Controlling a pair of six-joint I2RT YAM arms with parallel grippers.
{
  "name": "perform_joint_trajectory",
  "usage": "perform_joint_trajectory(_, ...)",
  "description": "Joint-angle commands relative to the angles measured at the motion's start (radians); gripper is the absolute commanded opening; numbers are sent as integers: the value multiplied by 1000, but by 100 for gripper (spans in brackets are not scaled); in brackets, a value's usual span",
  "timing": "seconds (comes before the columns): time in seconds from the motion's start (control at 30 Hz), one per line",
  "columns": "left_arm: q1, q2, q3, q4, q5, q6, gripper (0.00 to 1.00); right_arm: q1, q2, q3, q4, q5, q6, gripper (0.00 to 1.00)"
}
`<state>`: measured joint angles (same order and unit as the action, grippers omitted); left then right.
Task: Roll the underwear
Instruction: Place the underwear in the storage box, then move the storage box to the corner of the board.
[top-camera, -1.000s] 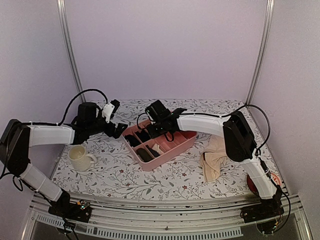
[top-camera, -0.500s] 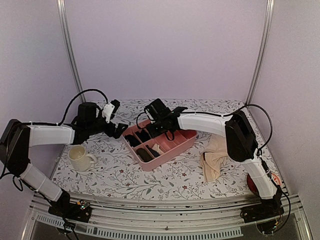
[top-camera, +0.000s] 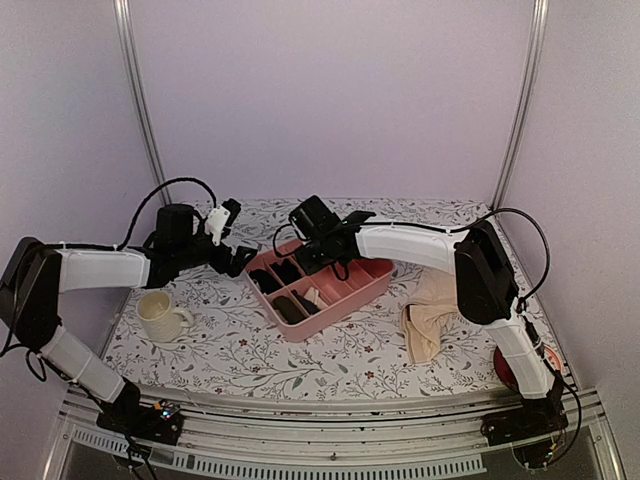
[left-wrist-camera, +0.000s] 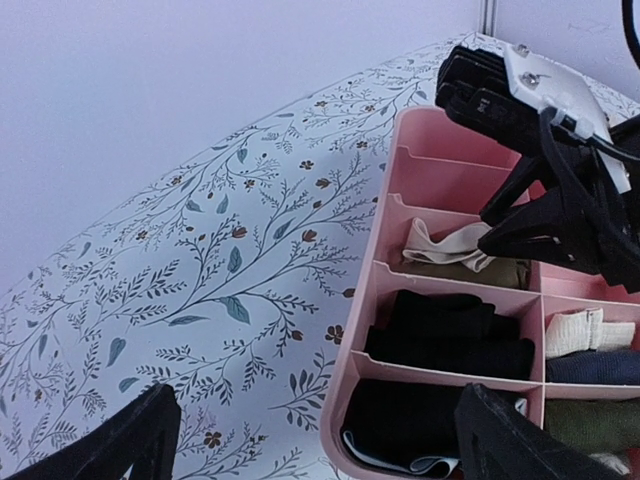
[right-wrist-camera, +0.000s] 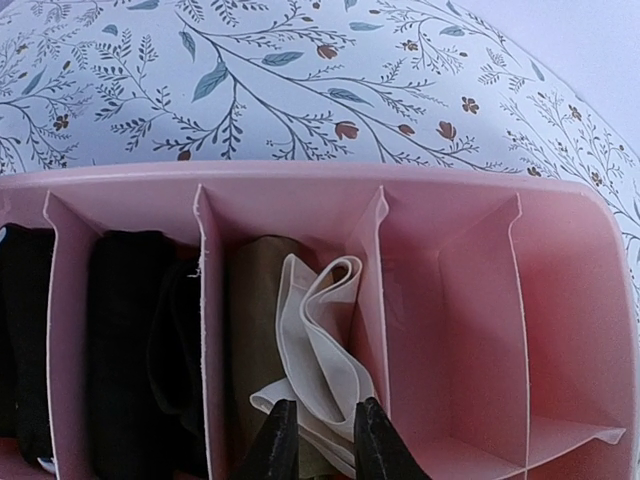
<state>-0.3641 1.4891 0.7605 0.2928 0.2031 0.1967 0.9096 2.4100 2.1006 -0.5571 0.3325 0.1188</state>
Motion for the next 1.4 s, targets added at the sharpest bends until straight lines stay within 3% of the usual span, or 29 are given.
perform_joint_trajectory(0.0,11,18,22,-3,21,-6,99,5,-19,-1,-47,27,2,20)
perform_joint_trajectory(0.33,10,28,28,-12,33,-6,99,2,67,53,-91,-47,-11,10)
perform_joint_trajectory(0.67,10,45,37,-21,53,-4,98,-11,57,54,-83,-65,-12,9)
perform_joint_trajectory(0.73,10,40,35,-23,67,-1,99,-7,22,53,-73,-59,-17,16)
perform_joint_trajectory(0.9,7,3,24,-32,138,24,98,12,-140,11,-50,-26,-47,51)
perform_joint_trajectory(1.0,-3,-32,6,-39,187,52,99,15,-286,-148,-2,8,-48,81)
perform_joint_trajectory(1.1,-41,-69,-11,-50,203,96,99,15,-460,-343,48,83,-47,100)
perform_joint_trajectory(1.2,-125,-101,-17,-102,178,182,98,14,-658,-568,99,172,-26,99)
perform_joint_trajectory(1.37,-337,-121,-13,-168,22,286,98,11,-935,-963,224,229,39,99)
